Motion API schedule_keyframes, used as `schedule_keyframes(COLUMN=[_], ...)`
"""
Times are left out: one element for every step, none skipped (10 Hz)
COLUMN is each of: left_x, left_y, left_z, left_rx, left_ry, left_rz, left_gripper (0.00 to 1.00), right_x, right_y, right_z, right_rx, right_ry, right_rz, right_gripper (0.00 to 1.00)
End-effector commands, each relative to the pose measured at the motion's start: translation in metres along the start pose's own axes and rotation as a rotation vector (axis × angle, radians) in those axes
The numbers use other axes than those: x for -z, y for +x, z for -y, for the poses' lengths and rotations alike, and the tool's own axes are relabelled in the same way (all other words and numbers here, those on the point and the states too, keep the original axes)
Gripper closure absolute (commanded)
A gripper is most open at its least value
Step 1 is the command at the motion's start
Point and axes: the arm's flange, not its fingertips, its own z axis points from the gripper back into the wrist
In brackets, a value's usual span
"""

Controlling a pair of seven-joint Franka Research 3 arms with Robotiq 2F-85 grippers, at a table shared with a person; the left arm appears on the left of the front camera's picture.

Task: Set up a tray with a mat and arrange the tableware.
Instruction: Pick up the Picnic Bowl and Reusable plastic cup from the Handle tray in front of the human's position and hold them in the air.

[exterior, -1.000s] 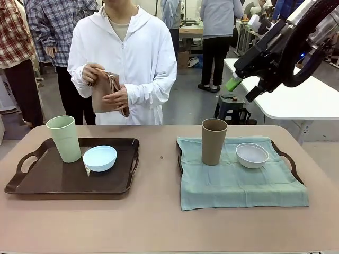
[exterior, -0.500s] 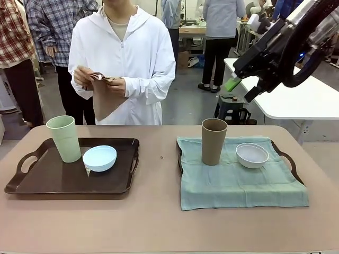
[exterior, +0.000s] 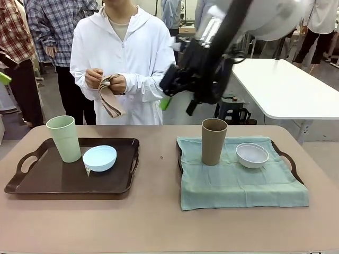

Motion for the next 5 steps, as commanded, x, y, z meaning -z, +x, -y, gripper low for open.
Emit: schedule_keyframes(left_x=[-0.008, -0.01, -0.01, -0.009, -0.009], left_y=[-0.014, -0.019, -0.023, -0.028, -0.032], left_z=[-0.017, -0.028, -0.033, -0.039, -0.043], left_rx=[0.014, 0.029, 0.081, 0.111, 0.141], left_ry=[-0.233, -0.294, -0.313, -0.324, -0.319], left_rz=[0.026, 0.006, -0.01, -0.017, -0.008], left_gripper=[0.0, 0.0, 0.0, 0.0, 0.0], right_x=[0.012, 0.024, 0.034, 0.041, 0.045], right_y=[0.034, 0.046, 0.051, 0.055, 0.057], right_z=[-0.009, -0.017, -0.023, -0.024, -0.022], right_rx=[0.07, 0.071, 0.067, 0.065, 0.081], right_ry=[-0.077, -0.094, -0.104, -0.112, -0.118], right_rz=[-0.054, -0.071, -0.092, -0.117, -0.126], right_gripper=[0.01, 0.01, 0.01, 0.01, 0.01])
